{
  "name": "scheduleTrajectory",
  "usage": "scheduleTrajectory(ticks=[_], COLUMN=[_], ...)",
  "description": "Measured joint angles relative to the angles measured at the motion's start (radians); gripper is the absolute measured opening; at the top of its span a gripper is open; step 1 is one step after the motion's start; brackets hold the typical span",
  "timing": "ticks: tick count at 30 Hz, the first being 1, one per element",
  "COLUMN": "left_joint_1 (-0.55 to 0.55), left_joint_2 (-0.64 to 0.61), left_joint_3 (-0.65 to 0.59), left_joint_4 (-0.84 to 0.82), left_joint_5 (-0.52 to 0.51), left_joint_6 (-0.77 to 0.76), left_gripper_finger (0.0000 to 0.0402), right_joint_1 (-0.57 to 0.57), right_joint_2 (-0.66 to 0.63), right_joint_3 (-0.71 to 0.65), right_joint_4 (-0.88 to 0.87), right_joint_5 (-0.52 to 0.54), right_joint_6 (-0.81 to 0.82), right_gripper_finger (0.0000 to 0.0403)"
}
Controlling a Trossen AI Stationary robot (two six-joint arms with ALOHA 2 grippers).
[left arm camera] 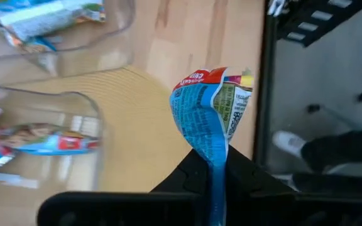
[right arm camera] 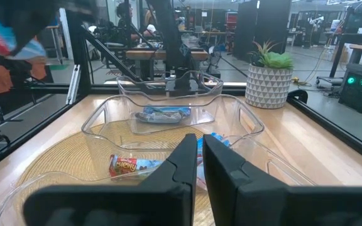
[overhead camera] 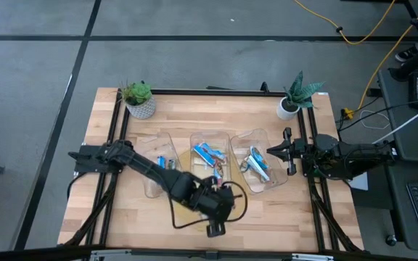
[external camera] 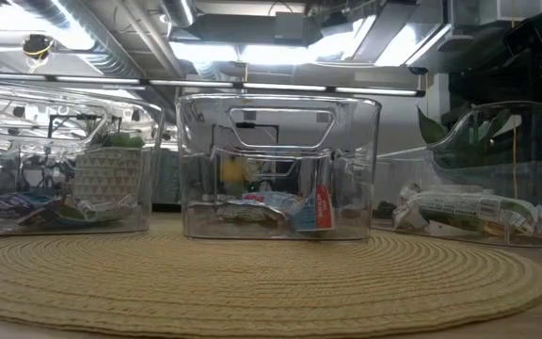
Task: Pick and place Granola Bars by type
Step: Put the red granola bar into the middle transparent bin
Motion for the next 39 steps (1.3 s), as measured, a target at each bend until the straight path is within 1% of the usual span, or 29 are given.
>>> scheduleTrajectory(ticks=[6, 8, 15, 21, 26, 30, 36, 39], left_joint_1=[0.083, 0.116, 0.187, 0.266, 0.336, 0.366, 0.395, 0.401], left_joint_2=[0.000, -0.001, -0.016, -0.014, -0.014, -0.014, -0.012, -0.013], left_joint_3=[0.075, 0.092, 0.091, 0.090, 0.090, 0.090, 0.021, -0.033], left_joint_4=[-0.108, -0.114, -0.127, -0.185, -0.203, -0.206, -0.205, -0.193], left_joint_5=[0.051, 0.076, 0.110, 0.107, 0.119, 0.129, 0.200, 0.209], left_joint_6=[0.151, 0.198, 0.357, 0.491, 0.555, 0.614, 0.655, 0.679], left_gripper_finger=[0.0011, 0.0011, 0.0009, 0.0010, 0.0008, 0.0010, 0.0008, 0.0009], right_joint_1=[0.000, 0.000, 0.000, 0.000, 0.000, 0.000, 0.000, 0.000], right_joint_2=[0.000, 0.000, 0.000, 0.000, 0.000, 0.000, 0.000, 0.000], right_joint_3=[0.000, 0.000, 0.000, 0.000, 0.000, 0.000, 0.000, 0.000], right_joint_4=[0.000, 0.000, 0.000, 0.000, 0.000, 0.000, 0.000, 0.000], right_joint_5=[0.000, 0.000, 0.000, 0.000, 0.000, 0.000, 0.000, 0.000], right_joint_6=[0.000, 0.000, 0.000, 0.000, 0.000, 0.000, 0.000, 0.000], right_gripper_finger=[0.0031, 0.0031, 0.0031, 0.0031, 0.0031, 0.0031, 0.0031, 0.0031])
